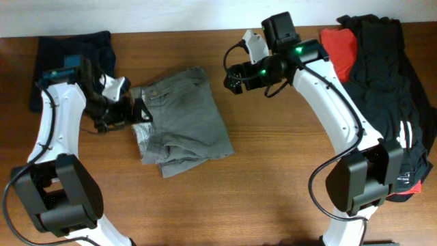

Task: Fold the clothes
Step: 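Grasp the folded grey shorts' left edge with the left gripper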

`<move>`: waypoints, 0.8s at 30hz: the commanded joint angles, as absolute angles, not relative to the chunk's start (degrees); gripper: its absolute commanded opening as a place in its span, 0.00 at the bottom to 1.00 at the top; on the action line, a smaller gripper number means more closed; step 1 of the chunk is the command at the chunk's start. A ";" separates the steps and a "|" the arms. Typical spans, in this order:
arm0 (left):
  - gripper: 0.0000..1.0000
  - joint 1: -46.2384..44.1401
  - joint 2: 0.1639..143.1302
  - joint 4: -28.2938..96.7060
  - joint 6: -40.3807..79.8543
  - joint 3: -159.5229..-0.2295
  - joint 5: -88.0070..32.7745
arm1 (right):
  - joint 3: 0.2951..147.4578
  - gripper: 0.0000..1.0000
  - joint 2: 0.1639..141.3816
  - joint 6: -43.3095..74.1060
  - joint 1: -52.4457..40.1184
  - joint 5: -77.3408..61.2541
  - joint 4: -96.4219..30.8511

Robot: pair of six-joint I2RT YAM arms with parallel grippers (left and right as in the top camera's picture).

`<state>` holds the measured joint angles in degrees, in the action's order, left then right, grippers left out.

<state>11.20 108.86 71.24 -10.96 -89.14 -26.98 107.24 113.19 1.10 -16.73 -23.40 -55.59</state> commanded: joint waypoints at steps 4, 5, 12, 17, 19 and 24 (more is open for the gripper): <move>0.99 12.43 108.79 63.64 -10.24 -79.59 -29.80 | 107.68 0.99 112.55 -1.30 -16.75 -23.92 -55.64; 0.99 12.43 108.79 62.57 -9.91 -78.85 -29.80 | 107.68 0.99 112.57 -1.30 -16.73 -23.90 -55.64; 0.99 12.43 108.79 53.01 -8.14 -74.06 -29.80 | 107.68 0.99 112.66 -1.30 -16.75 -23.88 -55.48; 0.99 12.43 108.84 45.08 -5.72 -69.49 -29.39 | 107.68 0.99 112.66 -1.28 -16.75 -23.92 -55.55; 0.99 12.43 108.84 42.11 -4.01 -68.01 -29.39 | 107.68 0.99 112.66 -1.28 -16.75 -23.92 -55.55; 0.99 12.01 108.84 39.00 -2.11 -65.95 -34.52 | 107.68 0.99 112.66 -1.28 -16.75 -23.92 -55.53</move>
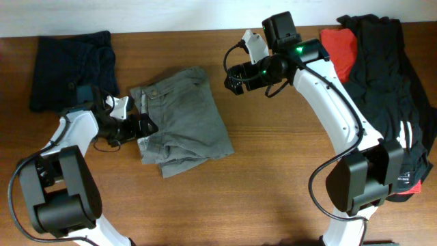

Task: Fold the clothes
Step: 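Grasp the folded grey shorts' left edge with the left gripper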

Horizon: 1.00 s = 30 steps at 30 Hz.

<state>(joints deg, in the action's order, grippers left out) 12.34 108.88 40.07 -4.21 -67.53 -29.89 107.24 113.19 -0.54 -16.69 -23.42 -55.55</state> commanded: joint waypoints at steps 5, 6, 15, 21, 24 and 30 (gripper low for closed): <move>0.99 9.47 108.86 34.44 0.86 -64.88 -35.22 | 107.68 0.99 112.66 -1.23 -16.75 -23.94 -55.53; 0.99 8.69 108.97 33.23 1.48 -64.86 -35.18 | 107.68 0.99 112.66 -1.26 -16.75 -23.94 -55.55; 0.99 2.46 116.07 25.67 4.54 -64.86 -34.57 | 107.68 0.99 112.66 -1.23 -16.75 -23.94 -56.95; 0.99 2.02 123.04 24.58 4.54 -64.86 -34.50 | 107.68 0.99 112.66 -1.26 -16.75 -23.94 -57.45; 0.89 2.00 124.53 23.18 4.51 -64.86 -31.46 | 107.68 0.99 112.66 -1.26 -16.75 -23.94 -57.30; 0.01 -0.12 125.16 15.66 4.43 -64.86 -27.59 | 107.68 0.99 112.66 -1.26 -16.75 -23.92 -57.21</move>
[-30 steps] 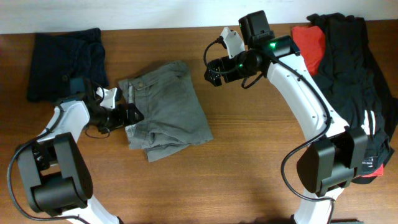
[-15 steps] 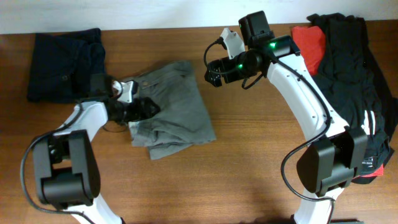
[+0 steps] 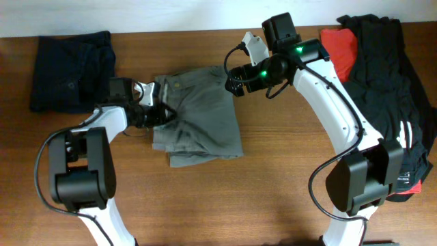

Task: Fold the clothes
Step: 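Grasp the folded grey shorts' left edge with the left gripper, then lift the shorts with the left gripper and place them on the navy garment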

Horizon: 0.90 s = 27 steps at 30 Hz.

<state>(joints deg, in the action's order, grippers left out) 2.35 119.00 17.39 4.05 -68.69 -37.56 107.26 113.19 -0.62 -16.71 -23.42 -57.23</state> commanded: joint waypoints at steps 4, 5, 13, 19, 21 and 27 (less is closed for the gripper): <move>0.01 -2.33 125.10 9.87 2.02 -65.06 -27.59 | 107.68 0.99 112.66 -1.23 -16.75 -23.92 -57.30; 0.01 -2.55 125.03 9.87 1.87 -65.41 -27.59 | 107.68 0.99 112.66 -1.23 -16.75 -23.94 -57.39; 0.01 -0.21 124.33 17.82 3.66 -71.16 -33.15 | 107.68 0.99 112.66 -1.26 -16.73 -23.75 -57.82; 0.01 3.60 119.83 18.98 12.62 -75.59 -46.15 | 107.68 0.99 112.66 -1.26 -16.73 -23.68 -57.63; 0.01 4.62 118.17 18.94 15.94 -76.86 -47.83 | 107.68 0.99 112.66 -1.26 -16.73 -23.68 -57.63; 0.01 6.52 112.57 16.60 20.21 -79.29 -48.77 | 107.68 0.99 112.66 -1.26 -16.73 -23.68 -57.60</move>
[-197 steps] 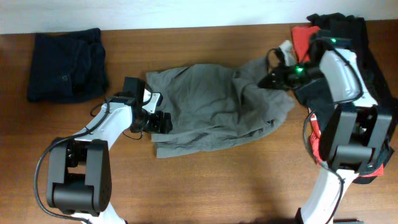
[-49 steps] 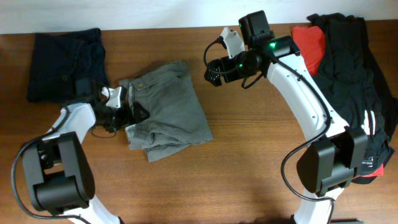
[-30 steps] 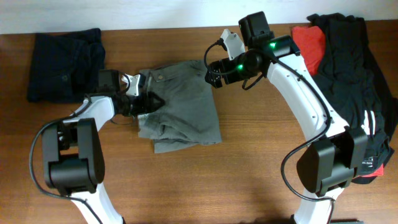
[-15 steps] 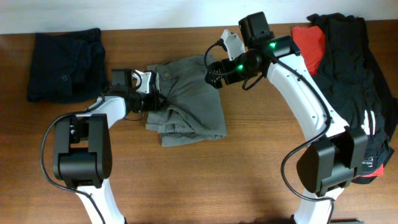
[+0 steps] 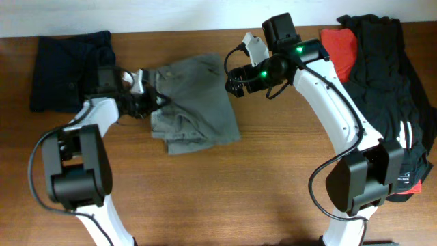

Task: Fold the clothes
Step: 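Lift the shorts with the left gripper and place them on the navy garment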

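Grey-green shorts lie folded and rumpled at the middle of the table. My left gripper sits low at their left edge, apparently shut on the cloth there. My right gripper hangs at the shorts' upper right corner; the overhead view does not show whether its fingers are open or hold any cloth.
A folded navy garment lies at the back left, just behind the left arm. A heap of black and red clothes fills the right end of the table. Bare wood runs along the front.
The left gripper has shifted slightly back and left, and the shorts have come with it, turning a little. The right arm has barely moved.
The left gripper was first at the shorts' left edge, then a bit nearer the front. Later the shorts lay further right, up against the right gripper, with the left gripper on their left edge. Now they have shifted back and left. The right gripper stayed put.
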`<move>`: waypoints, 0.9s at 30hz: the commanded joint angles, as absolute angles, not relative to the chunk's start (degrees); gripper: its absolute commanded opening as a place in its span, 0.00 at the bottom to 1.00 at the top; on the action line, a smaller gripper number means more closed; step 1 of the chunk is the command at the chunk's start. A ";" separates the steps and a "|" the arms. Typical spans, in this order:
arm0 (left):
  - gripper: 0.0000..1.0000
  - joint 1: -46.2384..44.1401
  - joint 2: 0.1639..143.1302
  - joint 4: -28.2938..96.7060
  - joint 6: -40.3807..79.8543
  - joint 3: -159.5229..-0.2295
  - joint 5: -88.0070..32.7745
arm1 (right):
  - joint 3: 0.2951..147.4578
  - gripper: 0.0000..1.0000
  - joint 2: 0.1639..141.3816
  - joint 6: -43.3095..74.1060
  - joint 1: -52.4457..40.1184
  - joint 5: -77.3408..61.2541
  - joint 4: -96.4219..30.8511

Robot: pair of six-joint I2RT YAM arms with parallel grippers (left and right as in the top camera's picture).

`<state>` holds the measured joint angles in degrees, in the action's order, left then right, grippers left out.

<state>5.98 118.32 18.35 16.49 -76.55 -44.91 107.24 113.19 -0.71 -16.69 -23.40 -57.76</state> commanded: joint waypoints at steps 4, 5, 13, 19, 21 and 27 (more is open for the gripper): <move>0.00 6.55 108.62 11.94 22.87 -79.35 -49.12 | 107.68 1.00 112.66 -1.26 -16.73 -23.70 -57.08; 0.01 6.55 107.50 10.33 22.96 -79.35 -49.08 | 107.68 1.00 112.66 -1.23 -16.73 -23.70 -56.95; 0.01 6.57 101.43 1.65 26.61 -79.35 -40.21 | 107.68 1.00 112.66 -1.23 -16.73 -23.70 -56.82; 0.01 6.72 100.60 -5.72 32.08 -79.35 -31.68 | 107.68 1.00 112.66 -1.23 -16.73 -23.73 -56.86; 0.00 7.25 100.57 -7.66 33.36 -79.35 -28.49 | 107.68 1.00 112.66 -1.26 -16.73 -23.70 -57.12; 0.01 10.94 100.57 -11.18 34.15 -79.35 -23.42 | 107.68 1.00 112.66 -1.28 -16.73 -23.68 -58.15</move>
